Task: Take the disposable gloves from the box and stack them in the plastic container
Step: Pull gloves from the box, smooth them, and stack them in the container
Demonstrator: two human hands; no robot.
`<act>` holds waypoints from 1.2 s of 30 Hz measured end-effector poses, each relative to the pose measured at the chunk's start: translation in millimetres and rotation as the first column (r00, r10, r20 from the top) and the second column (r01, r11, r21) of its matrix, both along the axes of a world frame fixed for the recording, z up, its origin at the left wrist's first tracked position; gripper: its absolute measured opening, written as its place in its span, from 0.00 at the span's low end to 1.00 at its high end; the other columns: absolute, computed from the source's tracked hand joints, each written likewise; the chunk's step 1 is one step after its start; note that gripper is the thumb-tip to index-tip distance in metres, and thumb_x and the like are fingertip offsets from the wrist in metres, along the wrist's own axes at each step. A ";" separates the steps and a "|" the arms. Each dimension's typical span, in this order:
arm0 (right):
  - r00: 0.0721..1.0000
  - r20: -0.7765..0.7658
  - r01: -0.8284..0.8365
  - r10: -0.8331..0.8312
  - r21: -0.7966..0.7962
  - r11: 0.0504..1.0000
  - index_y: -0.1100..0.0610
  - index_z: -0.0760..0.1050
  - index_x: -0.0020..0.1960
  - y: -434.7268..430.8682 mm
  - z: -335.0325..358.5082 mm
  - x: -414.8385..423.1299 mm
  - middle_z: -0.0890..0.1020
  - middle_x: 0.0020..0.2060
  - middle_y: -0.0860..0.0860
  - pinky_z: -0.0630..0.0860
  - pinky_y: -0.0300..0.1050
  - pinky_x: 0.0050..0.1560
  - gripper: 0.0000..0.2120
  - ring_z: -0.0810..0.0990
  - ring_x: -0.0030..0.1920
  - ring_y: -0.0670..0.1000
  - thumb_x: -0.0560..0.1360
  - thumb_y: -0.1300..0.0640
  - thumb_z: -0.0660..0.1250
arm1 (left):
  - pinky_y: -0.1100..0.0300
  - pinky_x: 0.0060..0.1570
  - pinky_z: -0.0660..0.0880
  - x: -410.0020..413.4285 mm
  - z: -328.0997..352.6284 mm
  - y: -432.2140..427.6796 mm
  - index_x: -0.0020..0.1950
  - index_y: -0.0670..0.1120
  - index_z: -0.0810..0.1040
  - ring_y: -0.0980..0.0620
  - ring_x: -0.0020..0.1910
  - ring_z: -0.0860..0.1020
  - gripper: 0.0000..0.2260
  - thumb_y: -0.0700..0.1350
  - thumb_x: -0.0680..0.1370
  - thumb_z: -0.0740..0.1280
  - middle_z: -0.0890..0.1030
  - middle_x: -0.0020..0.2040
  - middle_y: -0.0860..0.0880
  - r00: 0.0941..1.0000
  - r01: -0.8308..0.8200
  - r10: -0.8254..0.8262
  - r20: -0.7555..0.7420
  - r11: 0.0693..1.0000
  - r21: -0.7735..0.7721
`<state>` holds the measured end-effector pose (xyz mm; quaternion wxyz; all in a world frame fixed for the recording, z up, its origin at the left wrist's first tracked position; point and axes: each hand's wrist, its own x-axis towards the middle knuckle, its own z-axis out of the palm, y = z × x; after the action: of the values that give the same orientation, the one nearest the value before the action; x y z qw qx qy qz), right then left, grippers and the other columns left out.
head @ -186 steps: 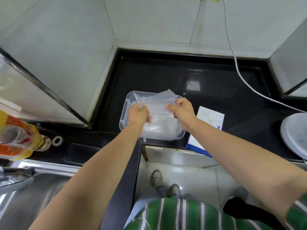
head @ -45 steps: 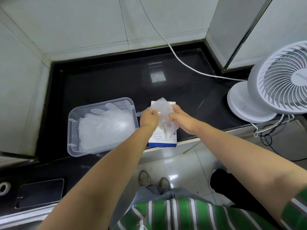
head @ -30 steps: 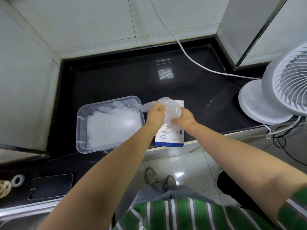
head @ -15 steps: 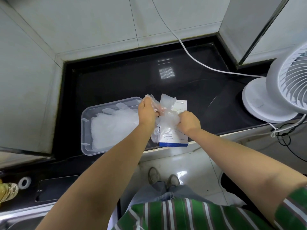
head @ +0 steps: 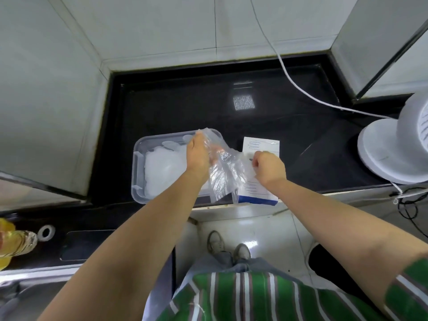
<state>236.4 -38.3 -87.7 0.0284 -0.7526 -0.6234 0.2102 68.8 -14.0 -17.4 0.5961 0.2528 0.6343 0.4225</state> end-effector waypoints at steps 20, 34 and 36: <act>0.546 -0.821 0.175 -0.168 -0.084 0.981 0.59 0.82 0.46 39.1 56.1 -23.5 0.82 0.38 0.54 0.72 0.41 0.38 0.26 0.76 0.36 0.48 0.84 0.45 0.51 | 0.49 0.56 0.78 -38.3 -15.4 21.5 0.60 0.52 0.77 0.47 0.54 0.81 0.16 0.59 0.80 0.58 0.82 0.56 0.46 0.996 0.006 -0.004 0.084 1.000 -0.021; 0.437 -0.880 0.143 -0.186 -0.136 0.980 0.57 0.73 0.40 64.7 58.2 -66.3 0.80 0.34 0.56 0.76 0.37 0.31 0.11 0.78 0.29 0.48 0.74 0.70 0.69 | 0.50 0.42 0.78 -104.2 -16.4 11.2 0.60 0.38 0.75 0.49 0.35 0.78 0.11 0.36 0.80 0.60 0.78 0.42 0.43 0.988 -0.005 0.004 -0.156 1.000 -0.009; 0.557 -0.818 0.076 -0.139 -0.117 0.990 0.57 0.74 0.40 68.7 55.5 -75.7 0.80 0.36 0.56 0.74 0.38 0.28 0.10 0.76 0.31 0.50 0.74 0.70 0.67 | 0.48 0.47 0.79 -111.1 -17.7 7.6 0.64 0.39 0.74 0.48 0.40 0.79 0.13 0.38 0.81 0.61 0.80 0.49 0.42 0.993 -0.005 -0.008 -0.121 0.995 -0.104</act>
<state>160.7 30.3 -32.3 0.3031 -0.6045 -0.4835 0.5558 -42.3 -6.4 -35.1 0.5690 0.2469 0.6905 0.3722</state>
